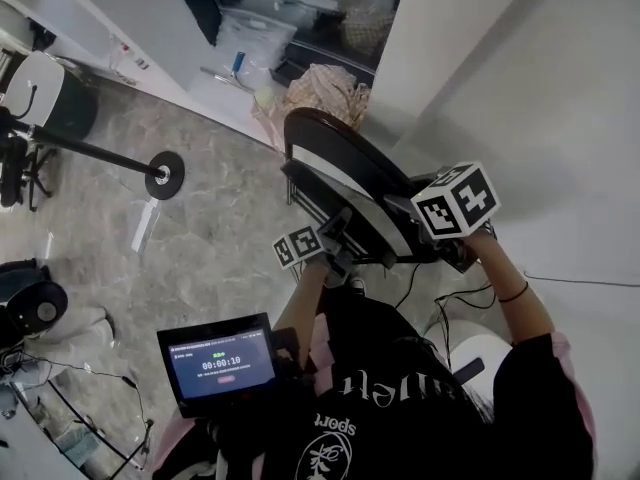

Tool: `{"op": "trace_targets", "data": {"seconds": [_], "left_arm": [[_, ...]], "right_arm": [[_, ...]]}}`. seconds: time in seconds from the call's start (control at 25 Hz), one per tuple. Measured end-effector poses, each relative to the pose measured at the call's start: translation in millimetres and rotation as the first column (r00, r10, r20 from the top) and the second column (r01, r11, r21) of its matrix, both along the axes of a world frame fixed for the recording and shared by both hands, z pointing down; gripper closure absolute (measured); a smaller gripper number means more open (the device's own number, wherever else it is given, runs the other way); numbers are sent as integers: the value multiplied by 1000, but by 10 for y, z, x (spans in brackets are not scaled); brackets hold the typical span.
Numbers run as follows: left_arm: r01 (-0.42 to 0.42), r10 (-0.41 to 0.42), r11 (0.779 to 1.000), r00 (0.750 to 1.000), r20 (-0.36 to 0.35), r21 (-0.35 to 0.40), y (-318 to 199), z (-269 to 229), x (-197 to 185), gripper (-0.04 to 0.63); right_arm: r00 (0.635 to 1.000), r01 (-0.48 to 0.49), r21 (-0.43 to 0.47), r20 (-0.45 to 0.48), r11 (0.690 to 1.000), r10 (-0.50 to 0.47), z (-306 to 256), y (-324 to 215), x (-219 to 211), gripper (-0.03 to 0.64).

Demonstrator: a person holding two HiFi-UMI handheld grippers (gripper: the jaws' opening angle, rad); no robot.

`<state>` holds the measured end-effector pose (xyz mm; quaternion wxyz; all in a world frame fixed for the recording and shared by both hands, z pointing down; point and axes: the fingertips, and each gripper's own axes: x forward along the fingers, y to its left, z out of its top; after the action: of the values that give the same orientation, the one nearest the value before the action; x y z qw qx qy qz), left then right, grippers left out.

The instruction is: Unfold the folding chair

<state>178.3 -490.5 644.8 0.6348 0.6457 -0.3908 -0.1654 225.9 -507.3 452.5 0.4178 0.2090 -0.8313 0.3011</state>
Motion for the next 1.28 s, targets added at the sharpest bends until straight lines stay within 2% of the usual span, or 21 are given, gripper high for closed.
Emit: {"op": "trace_targets", "data": {"seconds": [0.08, 0.24, 0.36, 0.6, 0.76, 0.96, 1.16, 1.28], "left_arm": [[22, -22, 1000, 1000, -17, 7, 78, -20, -46, 530], [70, -69, 997, 993, -92, 15, 151, -62, -205, 535], [118, -117, 993, 989, -96, 7, 234, -47, -328, 535], [193, -194, 981, 977, -90, -24, 481, 43, -516, 534], [195, -199, 980, 976, -91, -46, 642, 43, -600, 531], [192, -195, 981, 973, -121, -39, 843, 23, -717, 531], [141, -145, 989, 984, -100, -43, 1132, 5, -996, 529], [91, -93, 995, 994, -64, -34, 1212, 13, -1166, 529]], "right_arm": [[1000, 0, 11, 0, 1000, 0, -23, 91, -44, 541], [1000, -5, 3, -8, 1000, 5, -41, 143, -141, 541], [1000, 7, -12, 2, 1000, -7, -25, 147, -202, 541], [995, 97, -12, 5, 995, -97, 27, 348, -417, 541], [995, 99, -36, 18, 994, -98, 4, 519, -514, 535], [993, 122, 1, 4, 993, -122, -42, 763, -664, 535], [993, 120, 48, -29, 992, -119, -112, 1104, -963, 537], [998, 65, 39, -21, 997, -64, -95, 1190, -1076, 537]]}}
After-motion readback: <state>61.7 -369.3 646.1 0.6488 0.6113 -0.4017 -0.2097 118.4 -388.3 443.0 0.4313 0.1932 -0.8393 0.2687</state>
